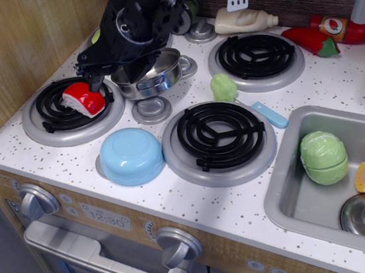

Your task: Put sushi on plate

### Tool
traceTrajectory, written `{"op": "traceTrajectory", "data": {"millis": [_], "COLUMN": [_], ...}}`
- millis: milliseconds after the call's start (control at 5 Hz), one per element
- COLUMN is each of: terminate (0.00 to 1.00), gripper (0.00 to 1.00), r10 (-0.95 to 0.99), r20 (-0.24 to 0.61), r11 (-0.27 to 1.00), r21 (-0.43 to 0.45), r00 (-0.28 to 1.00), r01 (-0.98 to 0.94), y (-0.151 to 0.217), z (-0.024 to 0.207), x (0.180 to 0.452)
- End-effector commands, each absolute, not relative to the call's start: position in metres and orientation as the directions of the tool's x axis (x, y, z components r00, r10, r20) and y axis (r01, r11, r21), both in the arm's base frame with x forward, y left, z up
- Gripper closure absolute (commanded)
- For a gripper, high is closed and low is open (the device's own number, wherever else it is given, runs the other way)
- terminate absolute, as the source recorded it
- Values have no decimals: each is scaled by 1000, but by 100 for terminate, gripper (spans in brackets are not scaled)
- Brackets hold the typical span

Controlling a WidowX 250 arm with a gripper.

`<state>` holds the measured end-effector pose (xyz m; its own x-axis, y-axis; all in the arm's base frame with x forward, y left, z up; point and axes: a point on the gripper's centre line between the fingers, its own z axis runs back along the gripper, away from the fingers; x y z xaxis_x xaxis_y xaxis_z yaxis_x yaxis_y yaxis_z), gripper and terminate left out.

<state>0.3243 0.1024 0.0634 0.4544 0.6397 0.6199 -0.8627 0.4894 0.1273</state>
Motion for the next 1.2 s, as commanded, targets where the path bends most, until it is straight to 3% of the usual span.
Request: {"op": "traceTrajectory", "data": {"millis": [0, 400, 800, 1000], "terminate": [0, 0, 0, 0], "gripper": [0, 0, 0, 100], "r10": [640, 658, 657, 669], "r20": [692, 694, 701, 691], "r11": [420, 386, 386, 399], "r21": [49, 22, 4, -22], "r00": [334, 292, 278, 275], "r01": [-906, -922, -923, -917], "y": [116, 129, 143, 146], "z": [63, 53, 26, 22], "x": [325, 310, 311, 320]}}
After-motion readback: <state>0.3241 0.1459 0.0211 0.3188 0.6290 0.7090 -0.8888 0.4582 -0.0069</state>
